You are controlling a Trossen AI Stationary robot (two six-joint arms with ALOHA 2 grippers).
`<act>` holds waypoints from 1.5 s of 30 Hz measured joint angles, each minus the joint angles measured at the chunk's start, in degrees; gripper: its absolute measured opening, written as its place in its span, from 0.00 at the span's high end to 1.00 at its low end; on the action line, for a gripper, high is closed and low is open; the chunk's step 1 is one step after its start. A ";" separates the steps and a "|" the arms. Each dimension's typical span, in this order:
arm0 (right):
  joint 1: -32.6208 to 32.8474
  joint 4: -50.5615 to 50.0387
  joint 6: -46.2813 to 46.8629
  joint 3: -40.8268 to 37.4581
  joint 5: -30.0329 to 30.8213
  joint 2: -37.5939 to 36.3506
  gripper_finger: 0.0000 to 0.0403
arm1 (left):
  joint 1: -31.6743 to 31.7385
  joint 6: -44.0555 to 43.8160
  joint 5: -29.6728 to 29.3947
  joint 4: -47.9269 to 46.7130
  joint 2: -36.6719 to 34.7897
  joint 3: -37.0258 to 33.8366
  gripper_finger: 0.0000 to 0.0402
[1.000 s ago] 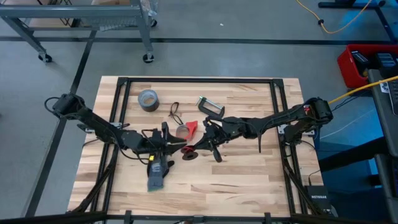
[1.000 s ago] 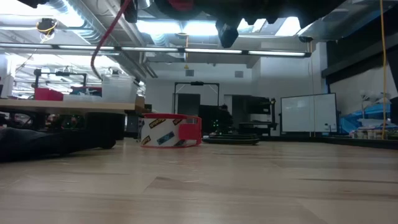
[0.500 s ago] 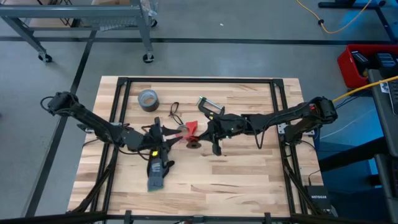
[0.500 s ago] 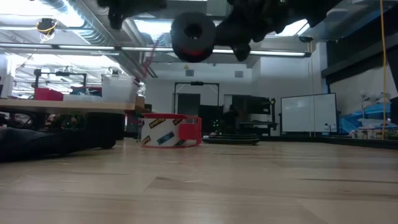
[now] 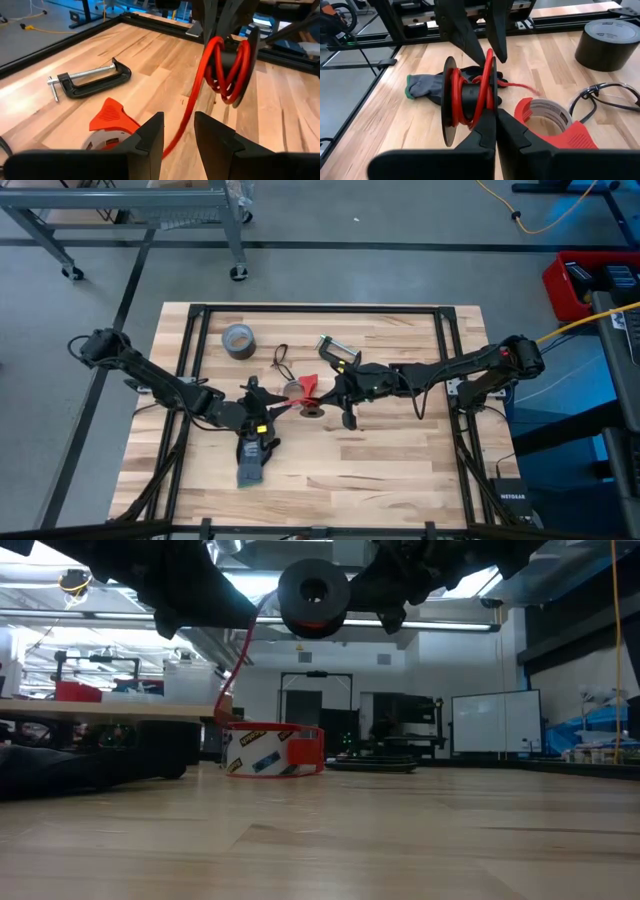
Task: Coil cords
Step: Uncoil the red wire from the spool
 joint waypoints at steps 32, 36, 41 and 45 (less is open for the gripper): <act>0.07 -0.44 0.39 0.00 8.09 0.07 1.00 | 0.37 -1.62 0.00 11.72 2.80 -0.02 0.99; 0.05 -0.41 0.50 0.00 12.41 0.05 1.00 | 0.64 -3.56 1.27 15.67 2.80 0.02 0.99; 0.04 0.68 1.91 0.00 18.24 0.07 1.00 | 2.29 -5.31 5.72 21.01 2.82 0.13 0.99; 0.04 3.25 1.95 0.00 20.04 0.07 1.00 | 3.81 -6.04 7.53 22.68 2.88 0.13 1.00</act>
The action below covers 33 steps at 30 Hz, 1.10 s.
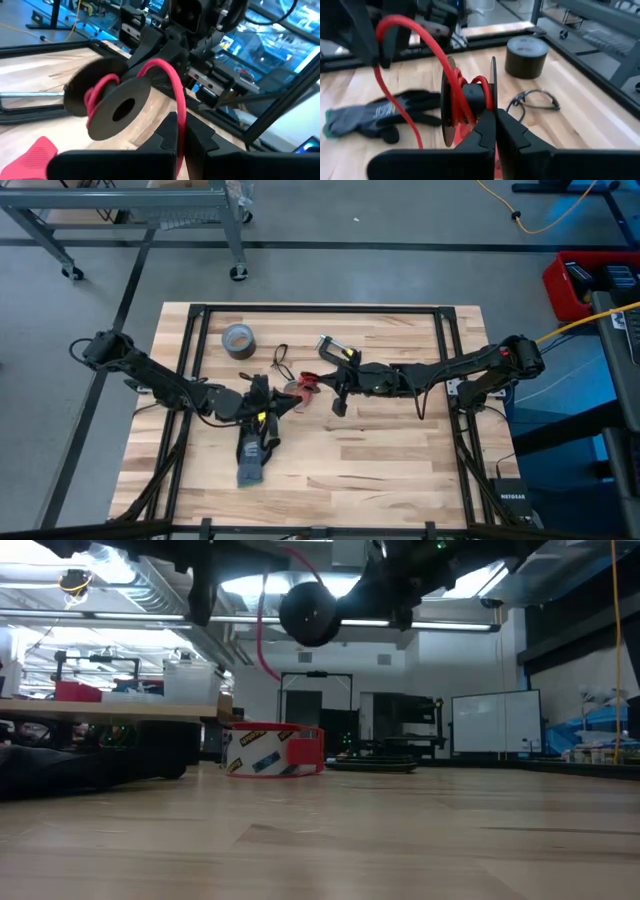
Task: Coil cords
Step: Uncoil the red wire from the spool
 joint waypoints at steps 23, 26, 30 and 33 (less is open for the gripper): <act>-4.07 -4.47 0.13 0.02 -4.86 -6.38 1.00 | -2.36 -11.08 -5.71 -18.12 11.70 6.97 1.00; -4.09 -10.83 1.65 0.02 -9.45 -8.23 1.00 | -3.12 -15.78 -8.90 -25.47 10.46 6.95 1.00; -3.66 -18.19 2.90 0.02 -14.26 -8.48 1.00 | -3.22 -21.55 -13.98 -34.15 7.47 6.95 1.00; -2.32 -23.01 3.02 0.02 -14.28 -8.48 1.00 | -2.84 -24.05 -17.63 -39.11 4.37 6.93 1.00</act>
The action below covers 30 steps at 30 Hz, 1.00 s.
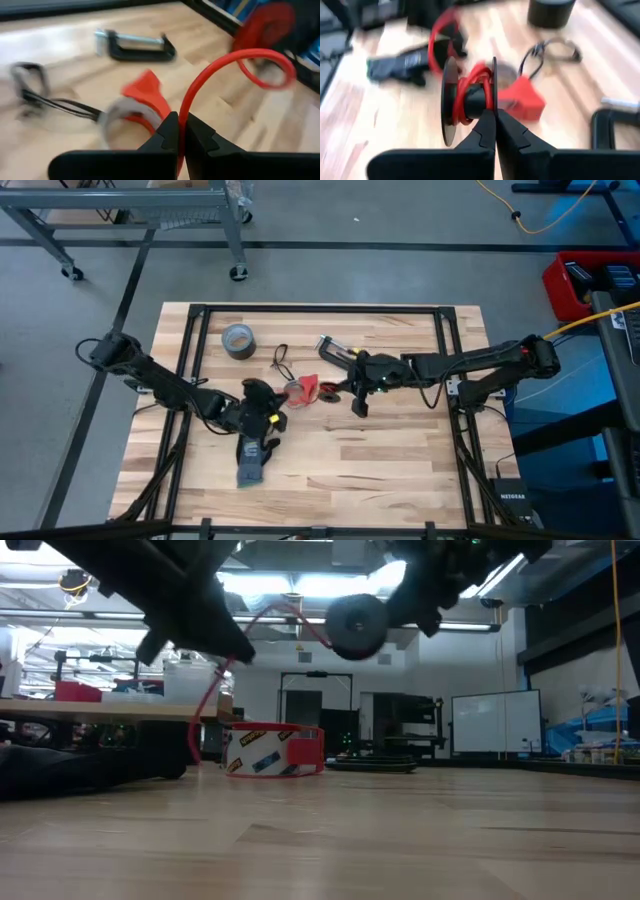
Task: Coil cords
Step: Uncoil the red wire from the spool
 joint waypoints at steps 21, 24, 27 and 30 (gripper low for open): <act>-1.03 15.81 1.60 -0.04 19.05 8.92 1.00 | 1.72 23.40 9.96 37.81 -2.24 0.00 1.00; -3.15 21.30 1.60 -0.04 19.08 9.01 1.00 | 0.52 20.85 10.21 37.89 0.50 -0.02 1.00; -5.32 26.04 1.57 -0.04 18.93 9.01 1.00 | -0.50 18.05 10.32 37.91 3.23 -0.02 1.00; -7.58 29.54 1.59 -0.04 16.78 9.01 1.00 | -1.46 15.30 10.26 37.81 5.44 -0.02 1.00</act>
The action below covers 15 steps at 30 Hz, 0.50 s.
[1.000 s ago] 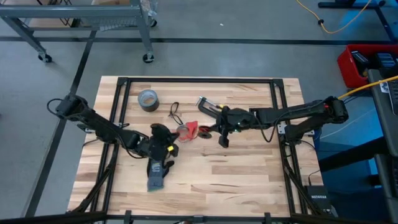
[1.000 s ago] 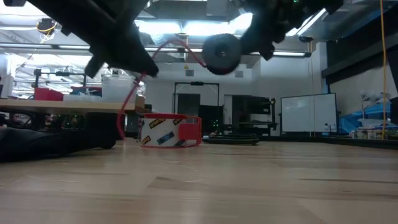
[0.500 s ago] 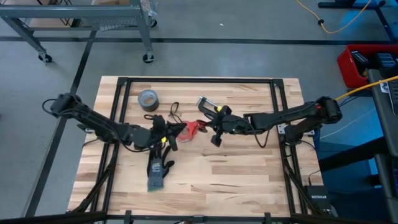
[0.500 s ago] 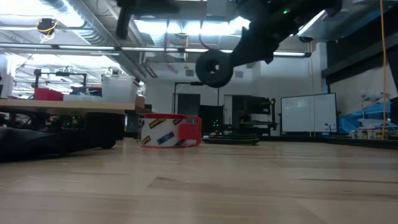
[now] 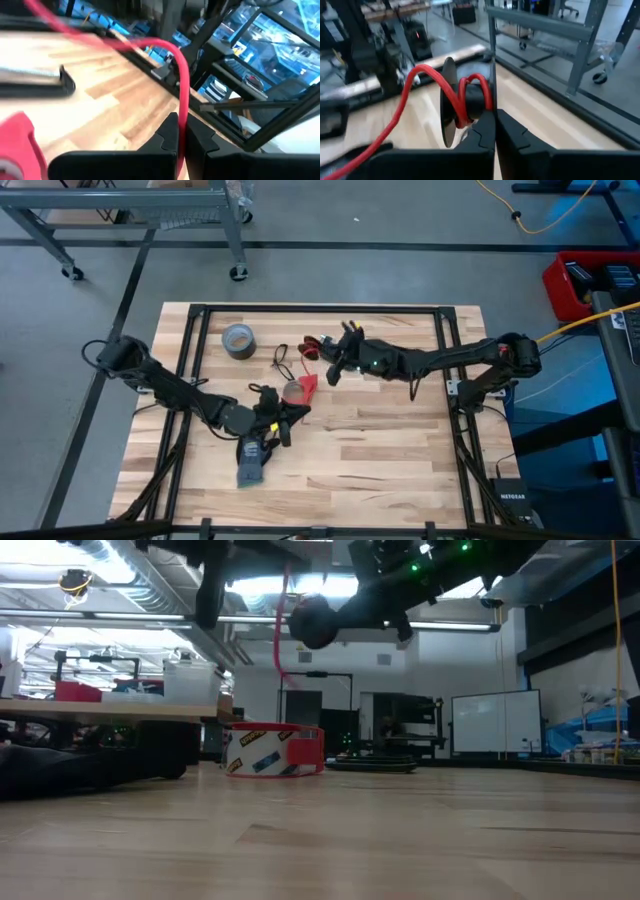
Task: Coil cords
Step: Uncoil the red wire from the spool
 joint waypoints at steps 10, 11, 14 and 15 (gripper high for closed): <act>-5.98 6.75 0.03 0.00 -7.43 -1.07 1.00 | -3.28 -9.19 -0.21 -0.90 4.90 0.02 1.00; -6.38 6.50 0.03 0.00 -8.55 -1.41 1.00 | -3.79 -10.63 -0.67 -2.10 5.13 0.01 1.00; -7.08 6.08 0.01 0.00 -12.99 -2.50 1.00 | -5.15 -15.94 -3.21 -7.91 5.20 0.00 1.00; -7.29 5.35 0.01 0.00 -14.76 -2.95 1.00 | -5.53 -17.80 -4.32 -10.22 5.06 0.00 1.00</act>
